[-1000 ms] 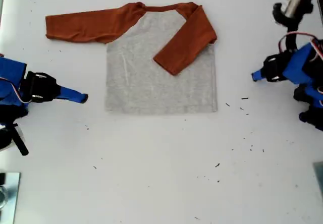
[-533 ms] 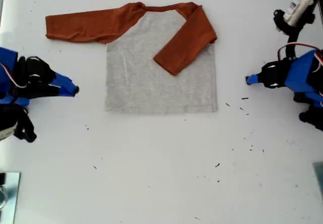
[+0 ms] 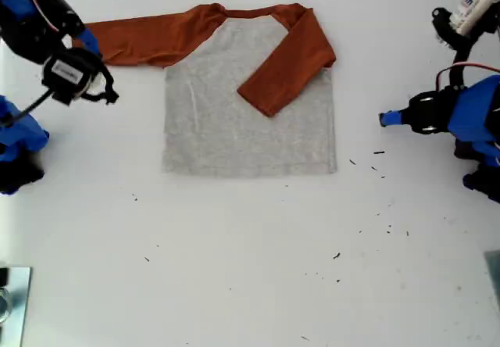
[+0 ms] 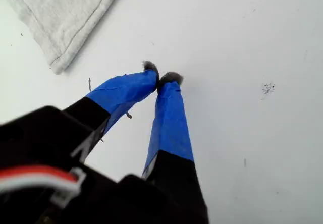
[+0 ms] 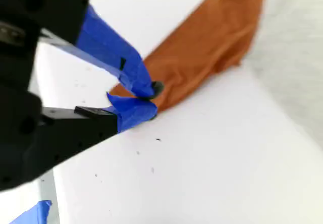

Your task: Fold t shirt

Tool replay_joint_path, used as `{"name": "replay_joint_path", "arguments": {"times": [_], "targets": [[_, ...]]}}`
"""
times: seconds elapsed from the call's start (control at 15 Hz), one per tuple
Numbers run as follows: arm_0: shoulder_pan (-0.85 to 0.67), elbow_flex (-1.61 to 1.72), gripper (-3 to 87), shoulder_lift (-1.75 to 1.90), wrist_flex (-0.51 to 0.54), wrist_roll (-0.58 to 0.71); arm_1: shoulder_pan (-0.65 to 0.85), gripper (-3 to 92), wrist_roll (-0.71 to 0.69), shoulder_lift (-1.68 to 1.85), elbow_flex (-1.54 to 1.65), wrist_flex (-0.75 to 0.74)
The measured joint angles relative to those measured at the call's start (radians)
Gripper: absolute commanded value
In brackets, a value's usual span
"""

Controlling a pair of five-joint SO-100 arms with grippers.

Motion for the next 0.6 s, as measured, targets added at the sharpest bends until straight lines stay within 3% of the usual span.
{"name": "replay_joint_path", "arguments": {"times": [0.13, 0.27, 0.4, 0.6], "targets": [[-0.245, -0.003, 33.5, -0.063, -0.035, 0.196, 0.000, 3.3, 0.000, 0.000, 0.000, 0.000], [-0.410, -0.009, 35.8, -0.109, -0.052, 0.307, 0.000, 3.3, 0.000, 0.000, 0.000, 0.000], [-0.488, 0.029, 33.3, -0.120, -0.077, 0.319, 0.000, 3.3, 0.000, 0.000, 0.000, 0.000], [-0.503, 0.207, 29.2, -0.169, -0.287, 0.318, -0.002, 3.3, 0.000, 0.000, 0.000, 0.000]]}}
